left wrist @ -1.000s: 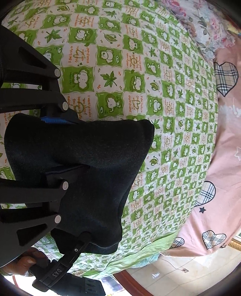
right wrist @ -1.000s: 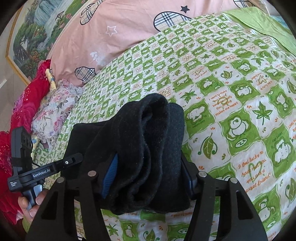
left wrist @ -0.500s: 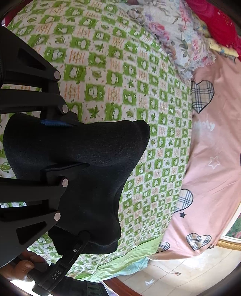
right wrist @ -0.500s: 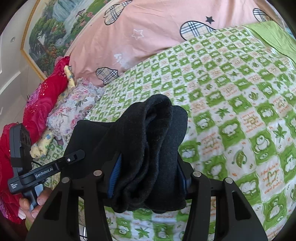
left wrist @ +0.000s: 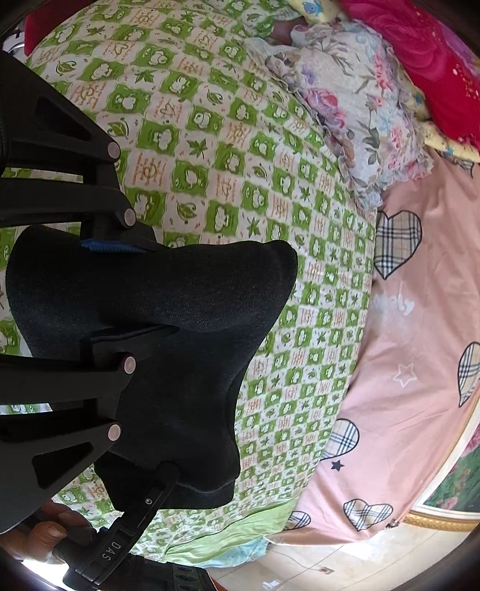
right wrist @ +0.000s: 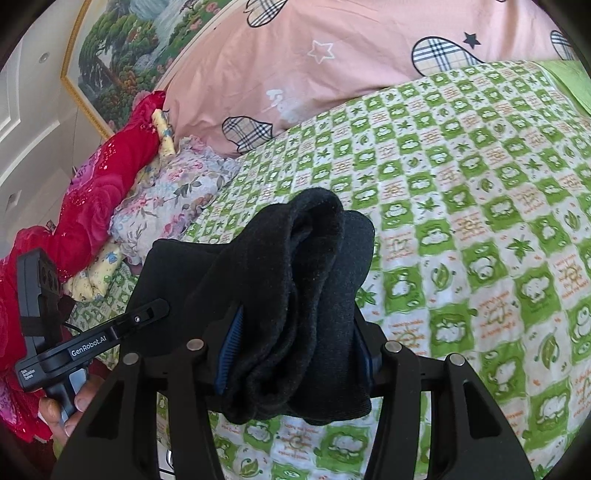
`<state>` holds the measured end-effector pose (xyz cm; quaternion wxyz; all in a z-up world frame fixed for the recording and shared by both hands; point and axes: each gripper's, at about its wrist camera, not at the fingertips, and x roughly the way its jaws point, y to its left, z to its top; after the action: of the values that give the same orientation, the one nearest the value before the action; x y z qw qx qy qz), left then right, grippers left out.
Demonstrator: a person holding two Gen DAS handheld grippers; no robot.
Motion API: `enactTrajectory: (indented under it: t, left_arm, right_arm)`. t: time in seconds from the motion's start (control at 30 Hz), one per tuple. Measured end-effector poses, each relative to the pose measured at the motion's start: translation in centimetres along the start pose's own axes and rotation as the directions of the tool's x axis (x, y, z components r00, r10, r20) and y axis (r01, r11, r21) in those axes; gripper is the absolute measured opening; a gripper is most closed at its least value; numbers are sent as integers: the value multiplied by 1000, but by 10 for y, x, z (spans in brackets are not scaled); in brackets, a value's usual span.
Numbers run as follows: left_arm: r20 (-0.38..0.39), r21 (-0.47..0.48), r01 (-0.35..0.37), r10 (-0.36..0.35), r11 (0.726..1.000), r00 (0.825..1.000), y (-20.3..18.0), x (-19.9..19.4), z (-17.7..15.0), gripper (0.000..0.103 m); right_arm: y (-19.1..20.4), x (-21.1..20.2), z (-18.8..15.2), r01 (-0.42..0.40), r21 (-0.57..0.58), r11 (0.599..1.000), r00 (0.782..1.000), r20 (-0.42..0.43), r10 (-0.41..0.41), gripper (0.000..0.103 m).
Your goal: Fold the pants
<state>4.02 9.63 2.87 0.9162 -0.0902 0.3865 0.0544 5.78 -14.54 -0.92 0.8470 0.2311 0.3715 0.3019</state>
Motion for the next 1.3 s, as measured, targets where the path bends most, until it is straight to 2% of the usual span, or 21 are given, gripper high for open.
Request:
enactTrajectory:
  t: [0.6,0.87,1.2,1.3]
  left_arm:
    - [21,-104,-43,45,994,999,53,13,26,31]
    - [-2,-130,-54,54,990,999,72,40,48,31]
    - [-41,-167,-57,51,984,998,91,70,53,32]
    - [-50,-168,-56,48,984,998,93,75,50,33]
  right_arm:
    - [32,64,34,-71,-79,994,996,-66,66,53]
    - [35,104,54,-81,-92,992,992,-100,72,53]
    - [31,140,58,-73,-97,993,987,-148,59,54]
    - [27,146,56,-65,-93,994,986,-157,50,57]
